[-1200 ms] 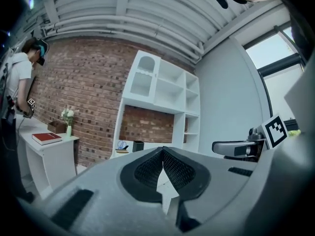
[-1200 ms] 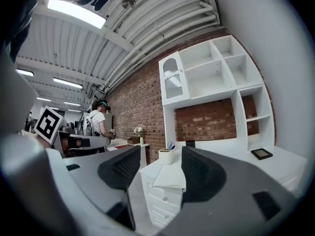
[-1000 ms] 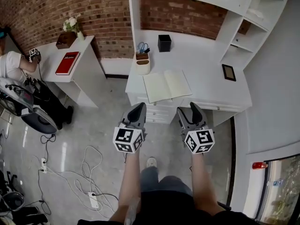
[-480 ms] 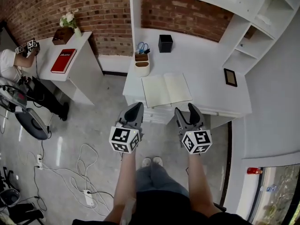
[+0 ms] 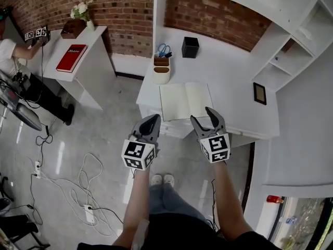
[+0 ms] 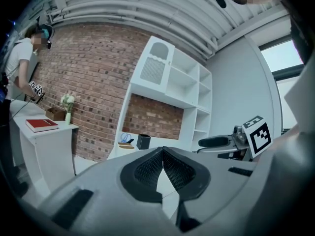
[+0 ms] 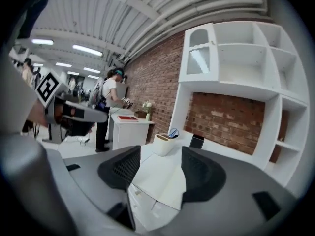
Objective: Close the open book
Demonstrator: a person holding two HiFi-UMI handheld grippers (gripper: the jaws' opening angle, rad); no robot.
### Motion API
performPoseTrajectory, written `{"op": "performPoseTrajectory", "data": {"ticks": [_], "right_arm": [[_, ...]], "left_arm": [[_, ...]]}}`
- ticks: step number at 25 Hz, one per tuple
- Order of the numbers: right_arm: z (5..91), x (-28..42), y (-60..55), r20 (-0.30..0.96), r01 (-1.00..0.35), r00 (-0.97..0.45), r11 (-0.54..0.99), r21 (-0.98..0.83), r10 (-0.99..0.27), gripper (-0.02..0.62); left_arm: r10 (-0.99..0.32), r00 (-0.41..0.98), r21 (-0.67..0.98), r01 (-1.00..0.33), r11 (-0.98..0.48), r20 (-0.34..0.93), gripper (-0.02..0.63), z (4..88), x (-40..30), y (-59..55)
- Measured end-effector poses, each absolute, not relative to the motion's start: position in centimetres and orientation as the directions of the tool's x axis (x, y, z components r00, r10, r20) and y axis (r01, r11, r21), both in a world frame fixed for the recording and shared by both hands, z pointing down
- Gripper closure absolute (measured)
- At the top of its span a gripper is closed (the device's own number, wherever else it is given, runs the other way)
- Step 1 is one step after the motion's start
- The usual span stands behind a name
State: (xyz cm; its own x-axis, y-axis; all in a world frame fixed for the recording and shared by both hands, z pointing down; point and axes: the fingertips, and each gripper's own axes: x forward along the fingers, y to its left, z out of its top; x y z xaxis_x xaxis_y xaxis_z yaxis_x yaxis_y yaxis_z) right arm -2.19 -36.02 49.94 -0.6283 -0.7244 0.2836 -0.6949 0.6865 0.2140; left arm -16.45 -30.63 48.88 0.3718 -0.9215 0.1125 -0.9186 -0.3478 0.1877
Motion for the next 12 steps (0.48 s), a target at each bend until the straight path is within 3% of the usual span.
{"op": "performPoseTrajectory", "data": {"ticks": [4, 8, 12], "right_arm": [[52.0, -4.1, -37.2, 0.405, -0.511, -0.642, 0.758, 0.406, -0.651, 0.353], [55.3, -6.5, -37.8, 0.509, -0.229, -0.634, 0.77, 0.596, -0.582, 0.353], [60.2, -9.2, -36.9, 0.611, 0.055, -0.611, 0.743, 0.667, -0.504, 0.354]], "left_arm": [[-0.924, 0.36, 0.201, -0.922, -0.331, 0.13, 0.598, 49.7, -16.4, -31.2], [-0.925, 0.347, 0.207, -0.927, -0.312, 0.156, 0.598, 51.1, -16.7, -31.6], [-0.927, 0.325, 0.224, -0.933, -0.281, 0.188, 0.598, 53.0, -17.9, -31.7]]}}
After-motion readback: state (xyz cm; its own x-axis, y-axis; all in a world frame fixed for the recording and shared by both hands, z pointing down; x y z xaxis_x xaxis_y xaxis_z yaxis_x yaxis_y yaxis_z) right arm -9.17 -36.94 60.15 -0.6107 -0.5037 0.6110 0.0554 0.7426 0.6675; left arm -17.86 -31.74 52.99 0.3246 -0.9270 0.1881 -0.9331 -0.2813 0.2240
